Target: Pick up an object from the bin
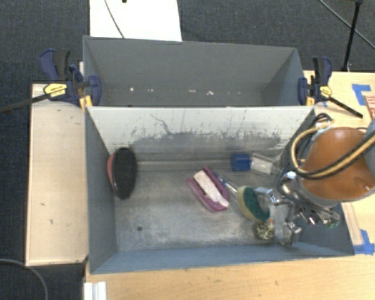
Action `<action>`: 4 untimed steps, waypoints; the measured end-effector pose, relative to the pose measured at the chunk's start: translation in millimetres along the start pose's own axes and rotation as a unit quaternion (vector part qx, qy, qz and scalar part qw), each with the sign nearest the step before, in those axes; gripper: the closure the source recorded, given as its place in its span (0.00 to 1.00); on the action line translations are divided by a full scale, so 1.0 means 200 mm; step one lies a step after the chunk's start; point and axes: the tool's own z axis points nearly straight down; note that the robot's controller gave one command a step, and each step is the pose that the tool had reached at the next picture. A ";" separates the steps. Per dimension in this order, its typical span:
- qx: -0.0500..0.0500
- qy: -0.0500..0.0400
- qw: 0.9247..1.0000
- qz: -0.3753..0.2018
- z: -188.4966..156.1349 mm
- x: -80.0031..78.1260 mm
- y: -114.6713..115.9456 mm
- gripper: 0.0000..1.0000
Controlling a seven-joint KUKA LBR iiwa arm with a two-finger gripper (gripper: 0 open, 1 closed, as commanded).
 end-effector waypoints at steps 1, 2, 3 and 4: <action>-0.004 0.004 0.987 -0.158 0.01 -0.15 0.07 0.00; -0.004 0.001 0.962 -0.272 0.00 -0.11 0.16 0.00; -0.005 0.004 0.962 -0.272 0.01 -0.10 0.15 1.00; -0.006 0.004 0.965 -0.262 -0.66 -0.22 0.05 1.00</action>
Offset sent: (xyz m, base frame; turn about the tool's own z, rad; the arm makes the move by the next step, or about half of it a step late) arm 0.0160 0.0277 -0.0053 -0.3202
